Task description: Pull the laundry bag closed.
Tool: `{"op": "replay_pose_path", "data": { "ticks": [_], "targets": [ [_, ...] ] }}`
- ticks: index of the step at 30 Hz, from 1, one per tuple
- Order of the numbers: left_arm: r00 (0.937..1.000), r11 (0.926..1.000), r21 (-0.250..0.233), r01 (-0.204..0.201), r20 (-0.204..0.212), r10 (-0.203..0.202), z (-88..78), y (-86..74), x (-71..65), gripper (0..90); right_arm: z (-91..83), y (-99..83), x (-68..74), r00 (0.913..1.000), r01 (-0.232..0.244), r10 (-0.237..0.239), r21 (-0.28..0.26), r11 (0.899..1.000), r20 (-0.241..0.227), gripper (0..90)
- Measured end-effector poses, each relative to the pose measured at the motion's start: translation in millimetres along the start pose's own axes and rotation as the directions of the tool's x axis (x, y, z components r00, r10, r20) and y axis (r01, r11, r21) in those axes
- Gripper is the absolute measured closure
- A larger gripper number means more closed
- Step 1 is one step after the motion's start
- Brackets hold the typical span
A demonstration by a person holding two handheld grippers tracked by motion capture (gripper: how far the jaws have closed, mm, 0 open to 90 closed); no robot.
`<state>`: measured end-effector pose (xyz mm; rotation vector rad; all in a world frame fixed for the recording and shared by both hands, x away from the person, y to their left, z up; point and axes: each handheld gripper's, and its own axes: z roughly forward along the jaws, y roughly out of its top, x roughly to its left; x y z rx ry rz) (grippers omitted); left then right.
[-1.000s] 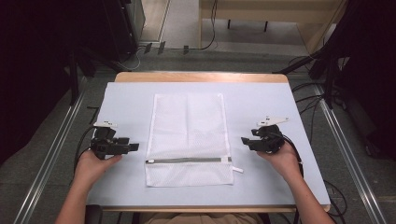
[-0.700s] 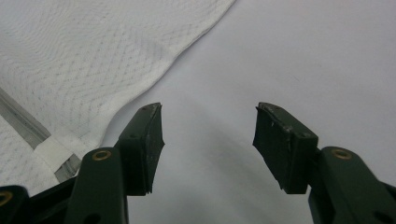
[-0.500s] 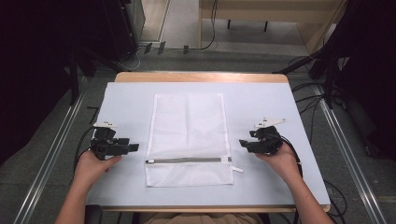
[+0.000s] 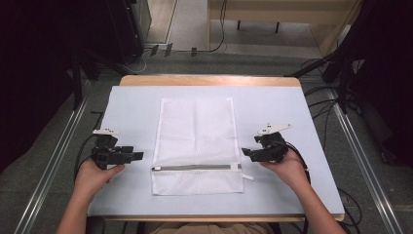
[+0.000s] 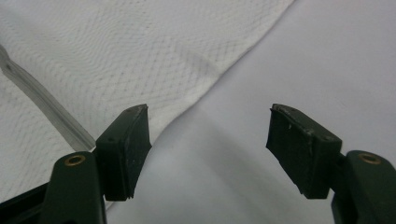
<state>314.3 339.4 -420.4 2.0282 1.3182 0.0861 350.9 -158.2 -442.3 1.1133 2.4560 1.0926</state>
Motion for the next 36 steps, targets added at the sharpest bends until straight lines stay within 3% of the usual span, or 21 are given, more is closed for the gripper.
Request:
{"op": "replay_pose_path", "data": {
  "ticks": [28, 36],
  "targets": [
    [1.0, 0.9999, -0.015, -0.002, -0.008, 0.002, -2.9, -13.8, -4.5, 36.5, 14.1, 16.2, 37.1, 0.9939, 0.073, -0.073, 0.005, 0.997, -0.083, 41.7],
    [0.9999, 0.9999, -0.009, 0.005, -0.01, -0.006, 0.2, -13.8, -0.6, 37.1, 23.4, 20.7, 52.6, 0.9863, 0.113, -0.11, 0.016, 0.994, -0.123, 43.6]
  ]
}}
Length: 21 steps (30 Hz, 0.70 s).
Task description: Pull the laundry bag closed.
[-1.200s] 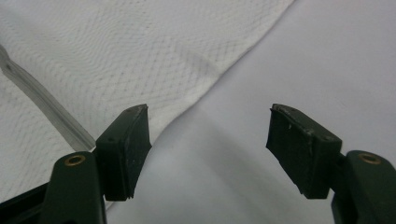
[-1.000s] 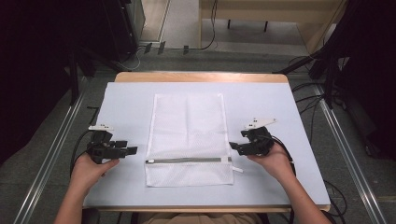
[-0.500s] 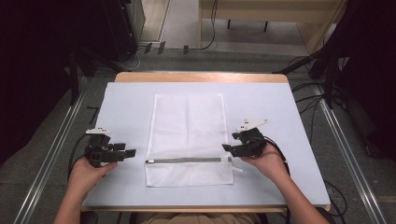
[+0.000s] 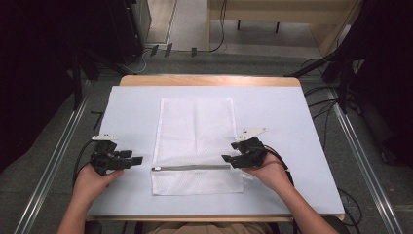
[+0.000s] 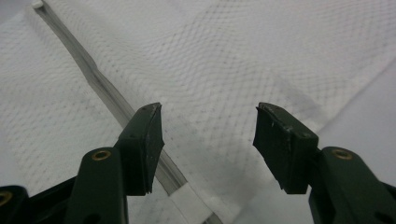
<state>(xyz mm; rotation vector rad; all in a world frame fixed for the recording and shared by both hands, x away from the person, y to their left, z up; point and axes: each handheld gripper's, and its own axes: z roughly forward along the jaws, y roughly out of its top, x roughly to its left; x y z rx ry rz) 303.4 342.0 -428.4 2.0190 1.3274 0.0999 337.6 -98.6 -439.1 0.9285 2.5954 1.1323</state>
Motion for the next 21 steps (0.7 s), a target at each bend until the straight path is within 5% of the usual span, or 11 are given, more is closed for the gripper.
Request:
{"op": "replay_pose_path", "data": {
  "ticks": [21],
  "targets": [
    [0.9996, 0.9999, 0.008, -0.014, 0.025, 0.014, 0.4, 7.4, 0.6, 38.9, 25.4, 39.0, 30.6, 0.9936, 0.073, -0.072, 0.01, 0.997, -0.087, 48.6]
  ]
}}
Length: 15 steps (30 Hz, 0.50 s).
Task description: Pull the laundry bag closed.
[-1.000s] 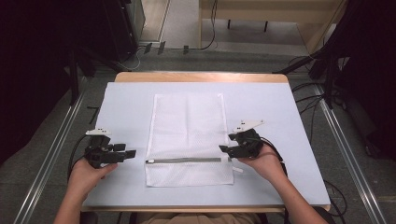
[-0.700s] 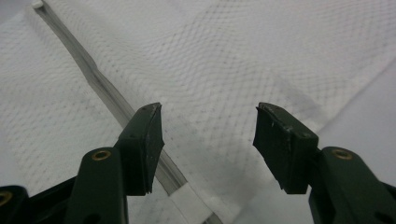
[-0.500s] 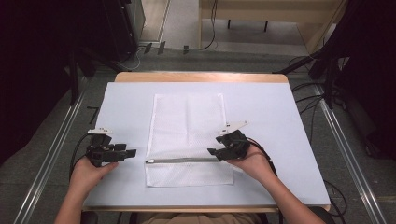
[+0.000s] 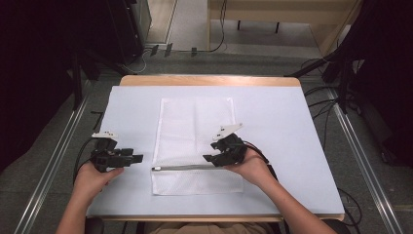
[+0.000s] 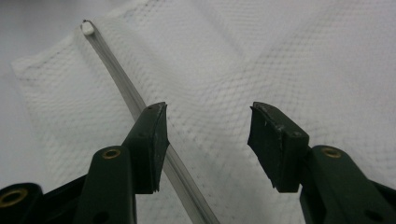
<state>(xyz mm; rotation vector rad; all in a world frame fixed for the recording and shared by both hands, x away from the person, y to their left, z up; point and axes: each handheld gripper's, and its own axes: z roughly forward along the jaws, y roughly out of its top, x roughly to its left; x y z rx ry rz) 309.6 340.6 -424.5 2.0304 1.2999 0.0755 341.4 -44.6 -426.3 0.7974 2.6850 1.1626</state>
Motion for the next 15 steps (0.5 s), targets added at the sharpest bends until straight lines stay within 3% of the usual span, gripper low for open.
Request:
{"op": "replay_pose_path", "data": {
  "ticks": [15],
  "targets": [
    [0.9999, 0.9999, -0.006, -0.015, 0.005, 0.015, -1.0, -1.7, 1.1, 40.4, 21.3, 24.7, 18.2, 0.9972, 0.018, -0.017, 0.001, 1.0, -0.073, 56.0]
  ]
}}
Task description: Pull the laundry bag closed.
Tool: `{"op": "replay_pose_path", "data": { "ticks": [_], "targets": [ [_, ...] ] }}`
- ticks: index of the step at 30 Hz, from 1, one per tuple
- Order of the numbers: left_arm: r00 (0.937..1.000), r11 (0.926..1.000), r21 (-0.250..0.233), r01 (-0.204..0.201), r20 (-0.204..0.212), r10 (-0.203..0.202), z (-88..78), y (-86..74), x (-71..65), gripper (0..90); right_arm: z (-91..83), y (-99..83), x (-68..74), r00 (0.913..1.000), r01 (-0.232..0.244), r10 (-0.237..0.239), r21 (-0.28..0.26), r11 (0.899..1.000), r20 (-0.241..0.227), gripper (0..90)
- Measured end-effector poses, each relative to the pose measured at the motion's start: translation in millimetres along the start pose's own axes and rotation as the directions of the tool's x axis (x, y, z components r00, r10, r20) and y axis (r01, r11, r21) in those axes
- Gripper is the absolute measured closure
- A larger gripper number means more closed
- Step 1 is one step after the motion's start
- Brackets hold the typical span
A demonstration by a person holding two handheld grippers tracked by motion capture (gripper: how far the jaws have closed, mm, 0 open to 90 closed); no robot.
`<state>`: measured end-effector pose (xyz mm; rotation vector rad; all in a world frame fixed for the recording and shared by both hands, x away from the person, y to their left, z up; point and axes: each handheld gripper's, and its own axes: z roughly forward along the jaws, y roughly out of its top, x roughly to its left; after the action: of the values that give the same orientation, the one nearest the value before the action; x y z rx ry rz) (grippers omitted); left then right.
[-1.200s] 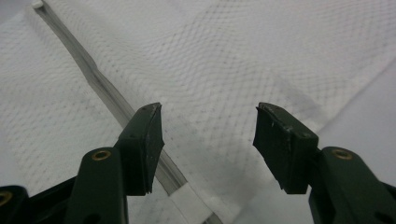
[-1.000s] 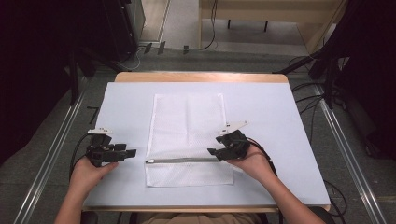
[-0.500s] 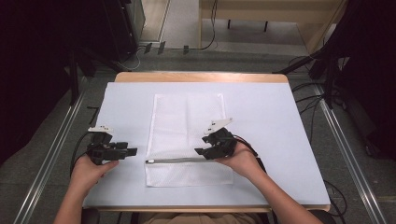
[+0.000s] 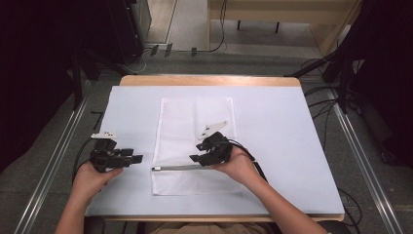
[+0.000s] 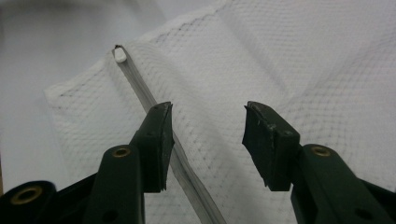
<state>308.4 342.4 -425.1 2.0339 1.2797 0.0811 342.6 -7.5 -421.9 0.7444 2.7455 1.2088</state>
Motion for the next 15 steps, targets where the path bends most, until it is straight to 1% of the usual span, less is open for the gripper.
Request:
{"op": "replay_pose_path", "data": {
  "ticks": [2, 3, 4, 8, 12, 15],
  "targets": [
    [1.0, 1.0, -0.006, -0.003, -0.003, 0.003, 0.1, -0.5, 0.3, 40.5, 1.9, 2.7, 1.4, 0.9999, 0.007, -0.007, 0.003, 1.0, -0.015, 57.5],
    [1.0, 0.9999, -0.014, -0.008, -0.003, 0.008, 0.2, -0.8, 0.2, 40.7, 3.1, 4.3, 2.4, 0.9997, 0.0, 0.0, 0.012, 1.0, -0.023, 57.8],
    [1.0, 0.9998, -0.019, -0.009, -0.003, 0.009, 0.8, -0.9, 0.0, 40.7, 4.7, 5.9, 2.6, 0.9995, 0.004, -0.003, 0.016, 1.0, -0.031, 57.9],
    [1.0, 1.0, -0.002, -0.007, -0.002, 0.007, 2.6, -0.9, 1.1, 40.8, 12.2, 11.0, 8.6, 0.9987, -0.002, 0.002, 0.014, 1.0, -0.051, 59.7],
    [1.0, 1.0, 0.003, 0.004, -0.002, -0.004, 3.6, -0.9, 2.6, 40.7, 22.2, 15.5, 17.8, 0.9969, 0.014, -0.014, 0.011, 1.0, -0.078, 63.0],
    [1.0, 1.0, 0.002, 0.001, -0.002, -0.001, 3.0, -0.7, 3.1, 40.7, 28.9, 18.7, 22.9, 0.9959, 0.024, -0.022, 0.016, 1.0, -0.088, 64.6]
  ]
}}
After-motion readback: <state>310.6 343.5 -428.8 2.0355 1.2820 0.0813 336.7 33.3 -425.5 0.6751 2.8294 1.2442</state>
